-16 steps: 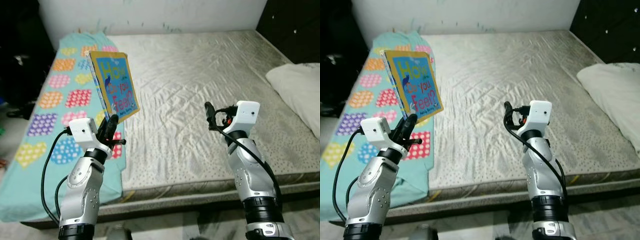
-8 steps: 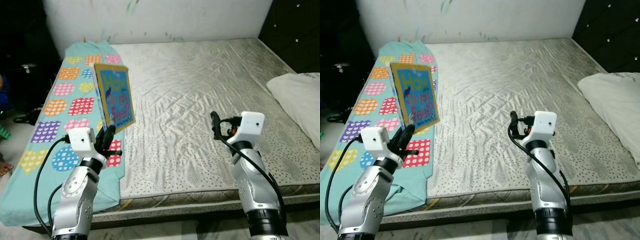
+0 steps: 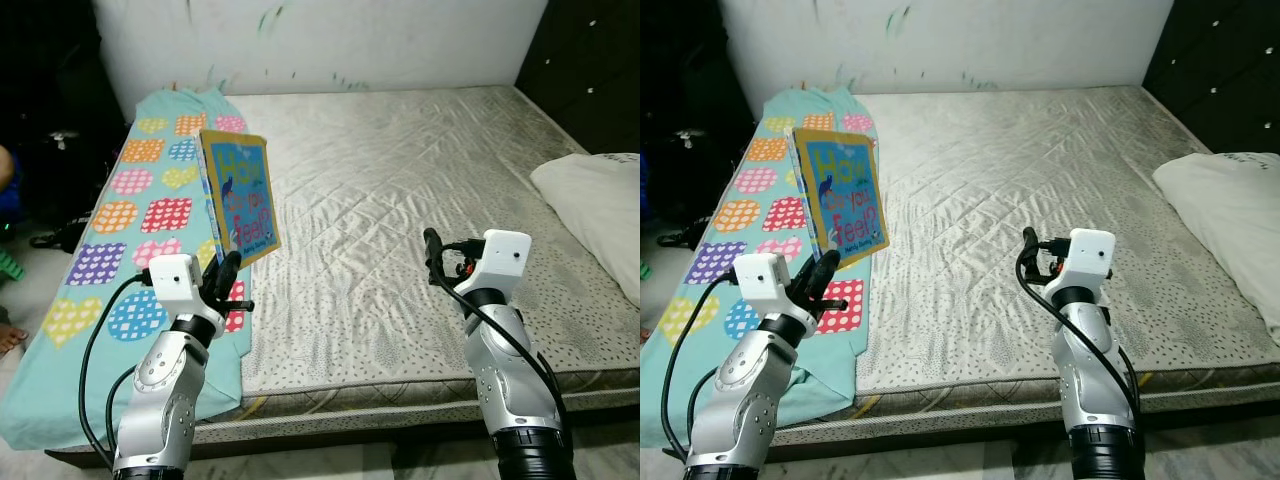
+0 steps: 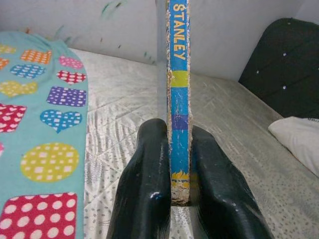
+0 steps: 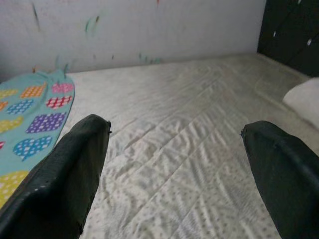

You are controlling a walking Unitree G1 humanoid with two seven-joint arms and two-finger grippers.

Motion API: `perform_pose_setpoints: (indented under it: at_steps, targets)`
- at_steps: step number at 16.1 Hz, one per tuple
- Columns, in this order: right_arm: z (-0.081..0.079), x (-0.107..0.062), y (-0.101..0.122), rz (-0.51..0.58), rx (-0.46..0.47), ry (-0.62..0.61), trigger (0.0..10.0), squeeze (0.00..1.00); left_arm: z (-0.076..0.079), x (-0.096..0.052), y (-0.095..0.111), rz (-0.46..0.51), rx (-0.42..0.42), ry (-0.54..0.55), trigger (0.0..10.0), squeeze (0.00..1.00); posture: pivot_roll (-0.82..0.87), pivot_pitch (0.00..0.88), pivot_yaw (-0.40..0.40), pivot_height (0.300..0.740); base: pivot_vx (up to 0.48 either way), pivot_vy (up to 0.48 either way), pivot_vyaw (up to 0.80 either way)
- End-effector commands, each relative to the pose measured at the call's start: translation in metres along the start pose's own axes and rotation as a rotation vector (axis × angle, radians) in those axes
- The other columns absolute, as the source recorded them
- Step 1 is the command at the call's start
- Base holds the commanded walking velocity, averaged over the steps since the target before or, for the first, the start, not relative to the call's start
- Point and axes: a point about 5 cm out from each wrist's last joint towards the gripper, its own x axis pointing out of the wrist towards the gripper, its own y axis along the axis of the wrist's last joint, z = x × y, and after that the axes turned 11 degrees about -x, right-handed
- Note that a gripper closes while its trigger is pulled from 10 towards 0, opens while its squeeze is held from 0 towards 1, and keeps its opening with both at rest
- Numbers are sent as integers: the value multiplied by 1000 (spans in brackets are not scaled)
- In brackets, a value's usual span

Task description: Clean up the room

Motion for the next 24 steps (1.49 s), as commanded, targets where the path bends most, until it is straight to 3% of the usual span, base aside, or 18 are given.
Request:
perform_pose_setpoints:
  at_steps: [1,3,5,7,10,12,14,15,17,19,24]
  targets:
    - [8,-4,2,15,-28,-23,10000,0,-7,1,9,24,22,15,10000,0,-78,0,25,740,0,0,0]
    - [12,-14,-9,22,-169,10,10000,0,-21,-5,11,19,61,72,10000,0,-84,0,27,740,0,0,0]
    - [21,-23,-26,-44,-175,-3,10000,0,-31,-13,12,21,65,117,10000,0,-80,0,21,740,0,0,0]
    - [22,-25,-28,-56,-195,1,10000,0,-35,-17,10,16,66,140,10000,0,-76,0,13,740,0,0,0]
    - [19,-24,-35,-92,-139,-33,10000,0,-35,-15,9,9,81,158,10000,0,-67,0,13,740,0,0,0]
    - [10,-22,-40,-116,-98,-35,10000,0,-46,-24,-5,-50,91,212,10000,0,-66,0,17,740,0,0,0]
    - [4,-19,-36,-102,-90,-21,10000,0,-55,-30,-14,-98,74,260,10000,0,-64,0,15,740,0,0,0]
    - [-2,-17,-40,-133,-87,13,10000,0,-59,-32,-18,-99,24,299,10000,0,-64,0,14,740,0,0,0]
    - [-1,-17,-50,-178,-33,9,10000,0,-60,-30,-19,-97,18,294,10000,0,-62,0,10,740,0,0,0]
    - [-4,-15,-47,-155,-87,38,10000,0,-59,-27,-19,-100,30,289,10000,0,-62,0,5,740,0,0,0]
    - [-4,-12,-46,-152,-103,51,10000,0,-57,-23,-19,-99,39,276,10000,0,-63,0,6,740,0,0,-480]
